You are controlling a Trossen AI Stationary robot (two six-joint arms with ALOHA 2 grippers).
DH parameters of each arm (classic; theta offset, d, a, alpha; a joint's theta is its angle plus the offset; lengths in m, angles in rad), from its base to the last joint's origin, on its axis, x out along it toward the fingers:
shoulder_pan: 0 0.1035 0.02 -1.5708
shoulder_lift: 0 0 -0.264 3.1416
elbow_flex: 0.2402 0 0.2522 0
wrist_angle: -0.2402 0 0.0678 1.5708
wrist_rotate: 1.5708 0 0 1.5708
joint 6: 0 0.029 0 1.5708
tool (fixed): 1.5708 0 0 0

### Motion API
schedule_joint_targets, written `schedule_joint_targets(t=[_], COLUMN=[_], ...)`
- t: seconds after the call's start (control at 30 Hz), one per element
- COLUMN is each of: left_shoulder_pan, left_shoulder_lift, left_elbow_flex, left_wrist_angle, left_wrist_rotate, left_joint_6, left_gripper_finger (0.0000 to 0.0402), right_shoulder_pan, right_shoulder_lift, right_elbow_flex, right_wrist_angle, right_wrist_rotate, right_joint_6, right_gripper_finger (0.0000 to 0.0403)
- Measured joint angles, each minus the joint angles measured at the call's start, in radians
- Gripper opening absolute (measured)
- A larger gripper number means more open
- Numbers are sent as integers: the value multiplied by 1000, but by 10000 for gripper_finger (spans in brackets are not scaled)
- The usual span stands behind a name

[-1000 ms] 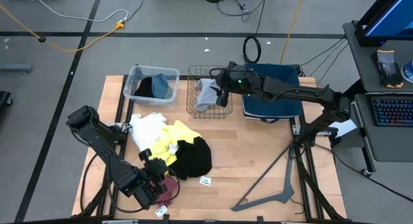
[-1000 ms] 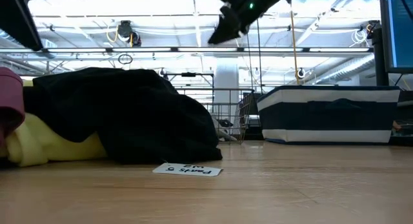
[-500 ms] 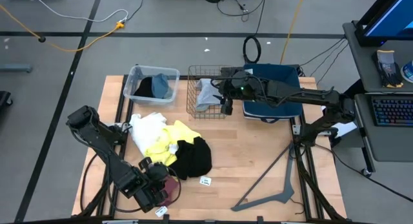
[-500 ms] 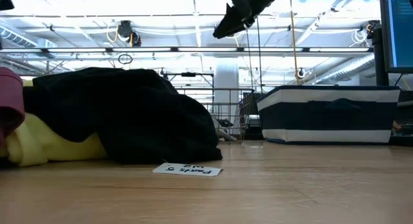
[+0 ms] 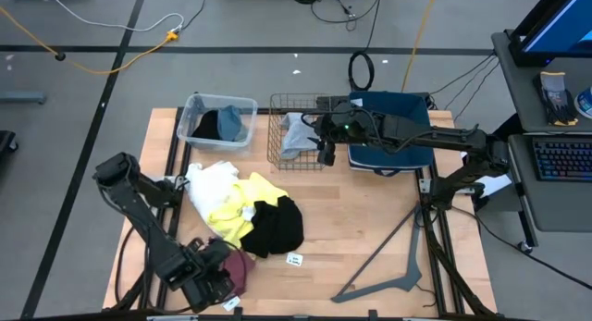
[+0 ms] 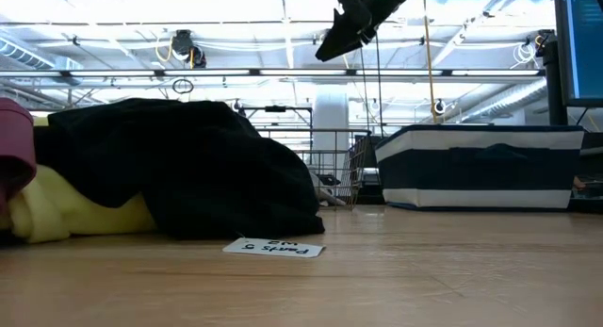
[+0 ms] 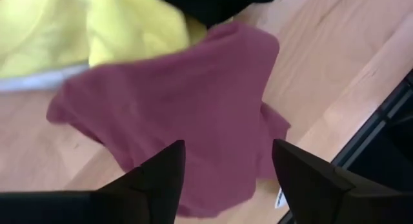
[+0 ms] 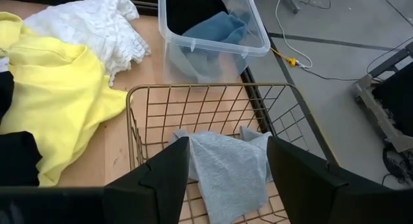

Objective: Pick & Place Cloths
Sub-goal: Put the pink boxer into the gold wire basket

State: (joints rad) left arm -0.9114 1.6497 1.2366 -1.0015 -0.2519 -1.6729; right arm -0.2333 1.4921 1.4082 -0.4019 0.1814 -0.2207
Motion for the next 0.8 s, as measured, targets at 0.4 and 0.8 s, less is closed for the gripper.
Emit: schedule_joint_targets(t=[0.4,0.8], left_shoulder_pan=[-41,-40], left_shoulder_lift=[104,294], left_elbow_flex=[0,5], left_wrist_angle=[-38,-44], left_wrist_rotate=[25,141], left_joint_6=[-99,-77], left_gripper_finger=[251,250], right_shoulder_pan=[0,0], right_shoulder_lift=[0,0], right_elbow_flex=[0,0], right_wrist_angle=[0,0], right_wrist_rotate=[0,-4], right_joint_6=[26,54], right_gripper_finger=[200,202])
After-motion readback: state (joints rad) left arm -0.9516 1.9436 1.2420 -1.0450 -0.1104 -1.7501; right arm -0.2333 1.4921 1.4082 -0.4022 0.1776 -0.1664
